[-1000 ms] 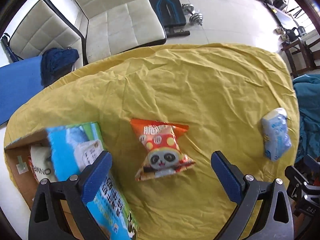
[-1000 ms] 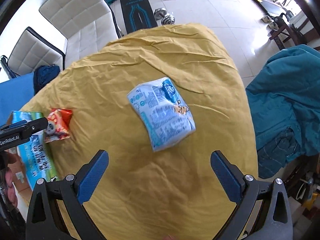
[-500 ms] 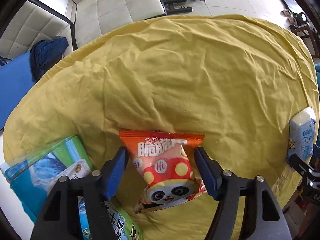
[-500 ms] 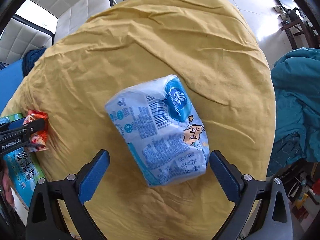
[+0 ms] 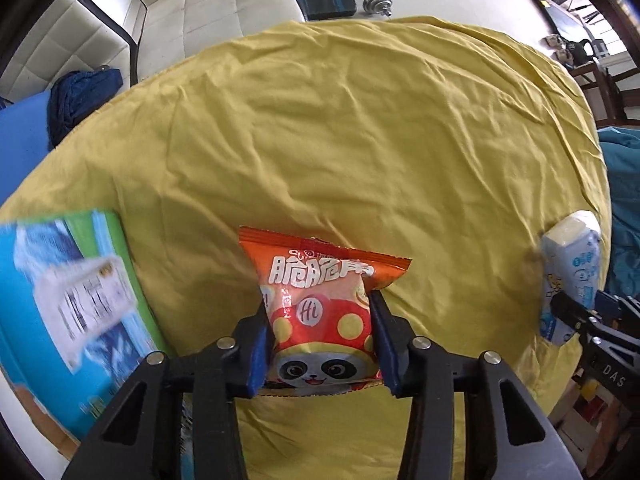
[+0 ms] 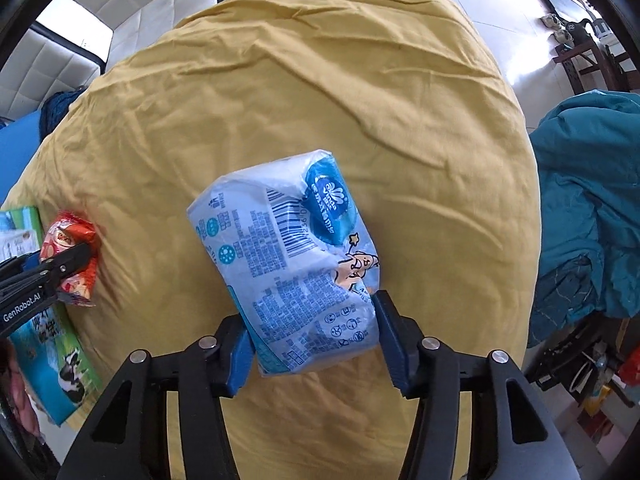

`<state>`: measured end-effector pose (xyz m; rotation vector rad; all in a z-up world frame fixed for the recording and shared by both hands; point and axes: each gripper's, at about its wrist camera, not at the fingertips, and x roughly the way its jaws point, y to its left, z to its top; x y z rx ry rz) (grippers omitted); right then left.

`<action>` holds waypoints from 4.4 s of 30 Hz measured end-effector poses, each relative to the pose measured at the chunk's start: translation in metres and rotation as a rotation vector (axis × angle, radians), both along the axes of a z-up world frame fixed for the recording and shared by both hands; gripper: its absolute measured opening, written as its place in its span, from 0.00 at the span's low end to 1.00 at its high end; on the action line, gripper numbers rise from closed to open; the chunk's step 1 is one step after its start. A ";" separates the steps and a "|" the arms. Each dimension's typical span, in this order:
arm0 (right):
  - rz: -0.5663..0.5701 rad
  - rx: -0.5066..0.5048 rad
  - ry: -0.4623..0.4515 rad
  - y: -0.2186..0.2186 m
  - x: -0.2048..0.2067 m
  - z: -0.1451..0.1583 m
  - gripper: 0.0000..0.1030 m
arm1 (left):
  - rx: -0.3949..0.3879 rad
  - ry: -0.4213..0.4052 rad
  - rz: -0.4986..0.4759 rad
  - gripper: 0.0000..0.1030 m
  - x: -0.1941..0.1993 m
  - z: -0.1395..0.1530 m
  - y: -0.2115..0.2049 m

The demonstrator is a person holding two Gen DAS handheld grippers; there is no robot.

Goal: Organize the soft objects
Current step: 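Grasp the panda-print snack bag with the left gripper while the right grasps the blue-white milk pouch, then lift both items and carry them over the cardboard box, then lower both items into the box and open both grippers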

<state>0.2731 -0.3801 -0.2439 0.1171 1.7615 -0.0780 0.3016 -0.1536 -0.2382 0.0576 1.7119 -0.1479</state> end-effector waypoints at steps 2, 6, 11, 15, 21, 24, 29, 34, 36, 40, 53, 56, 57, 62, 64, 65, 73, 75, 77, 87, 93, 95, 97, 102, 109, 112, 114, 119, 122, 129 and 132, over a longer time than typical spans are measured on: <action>0.009 0.010 0.008 0.005 -0.012 0.001 0.55 | -0.018 0.002 0.008 0.39 -0.013 0.003 -0.002; 0.029 0.024 0.018 0.016 -0.047 0.001 0.55 | -0.065 -0.003 0.015 0.39 -0.049 0.014 -0.010; 0.042 0.025 0.043 0.026 -0.091 -0.009 0.55 | -0.083 0.019 -0.012 0.39 -0.098 0.010 -0.024; 0.035 0.009 0.042 0.033 -0.102 -0.016 0.56 | -0.070 0.078 -0.010 0.41 -0.110 -0.009 -0.028; 0.031 0.000 0.054 0.038 -0.103 -0.021 0.58 | -0.058 0.100 0.004 0.39 -0.116 -0.024 -0.028; 0.020 -0.002 0.049 0.031 -0.101 -0.021 0.55 | -0.061 0.092 0.015 0.36 -0.120 -0.022 -0.028; 0.022 -0.013 0.015 0.038 -0.092 -0.002 0.47 | -0.051 0.032 0.002 0.35 -0.137 -0.003 -0.013; 0.014 -0.006 -0.017 0.045 -0.094 0.015 0.45 | -0.065 -0.034 -0.002 0.35 -0.149 0.024 -0.009; 0.013 0.001 -0.033 0.049 -0.095 0.023 0.45 | -0.074 -0.064 -0.008 0.35 -0.152 0.037 -0.010; 0.009 0.014 -0.077 0.060 -0.098 0.047 0.45 | -0.086 -0.123 -0.014 0.35 -0.162 0.067 -0.011; 0.038 0.099 -0.232 0.121 -0.123 0.142 0.44 | -0.153 -0.327 0.035 0.35 -0.163 0.159 0.067; 0.064 0.126 -0.264 0.152 -0.129 0.161 0.44 | -0.145 -0.360 0.051 0.35 -0.171 0.169 0.092; 0.071 0.132 -0.273 0.165 -0.132 0.167 0.44 | -0.145 -0.370 0.064 0.35 -0.173 0.173 0.103; 0.124 0.164 -0.308 0.224 -0.138 0.184 0.44 | -0.126 -0.417 0.117 0.35 -0.183 0.188 0.158; 0.143 0.172 -0.320 0.249 -0.140 0.188 0.44 | -0.113 -0.433 0.141 0.35 -0.185 0.192 0.183; 0.150 0.176 -0.321 0.259 -0.140 0.189 0.44 | -0.109 -0.437 0.150 0.35 -0.186 0.193 0.192; 0.215 0.203 -0.329 0.341 -0.143 0.196 0.44 | -0.067 -0.475 0.204 0.35 -0.194 0.202 0.261; 0.227 0.206 -0.330 0.359 -0.141 0.195 0.44 | -0.064 -0.473 0.220 0.35 -0.194 0.199 0.276; 0.236 0.214 -0.327 0.375 -0.139 0.192 0.44 | -0.058 -0.469 0.234 0.35 -0.194 0.196 0.290; 0.227 0.221 -0.253 0.429 -0.125 0.138 0.44 | -0.089 -0.326 0.312 0.35 -0.185 0.136 0.351; 0.182 0.226 -0.172 0.440 -0.117 0.086 0.44 | -0.132 -0.201 0.336 0.35 -0.167 0.087 0.365; 0.186 0.216 -0.157 0.443 -0.117 0.073 0.44 | -0.131 -0.172 0.332 0.35 -0.161 0.074 0.366; 0.188 0.213 -0.143 0.447 -0.116 0.061 0.44 | -0.136 -0.144 0.336 0.35 -0.156 0.062 0.368; 0.192 0.198 -0.115 0.453 -0.114 0.037 0.45 | -0.134 -0.093 0.328 0.35 -0.149 0.039 0.368; 0.195 0.176 -0.092 0.458 -0.111 0.016 0.46 | -0.126 -0.068 0.317 0.35 -0.151 0.025 0.364; 0.193 0.174 -0.090 0.460 -0.109 0.011 0.49 | -0.118 -0.062 0.309 0.35 -0.152 0.021 0.360; 0.196 0.169 -0.085 0.463 -0.109 0.007 0.50 | -0.119 -0.058 0.307 0.36 -0.152 0.019 0.358; 0.211 0.161 -0.089 0.462 -0.109 0.006 0.53 | -0.113 -0.044 0.312 0.39 -0.154 0.013 0.362; 0.223 0.148 -0.091 0.464 -0.107 0.007 0.54 | -0.102 -0.040 0.313 0.40 -0.144 0.013 0.364; 0.248 0.130 -0.109 0.465 -0.106 0.023 0.62 | -0.073 -0.079 0.306 0.48 -0.149 0.026 0.361; 0.262 0.123 -0.119 0.461 -0.109 0.032 0.65 | -0.067 -0.105 0.302 0.56 -0.153 0.036 0.357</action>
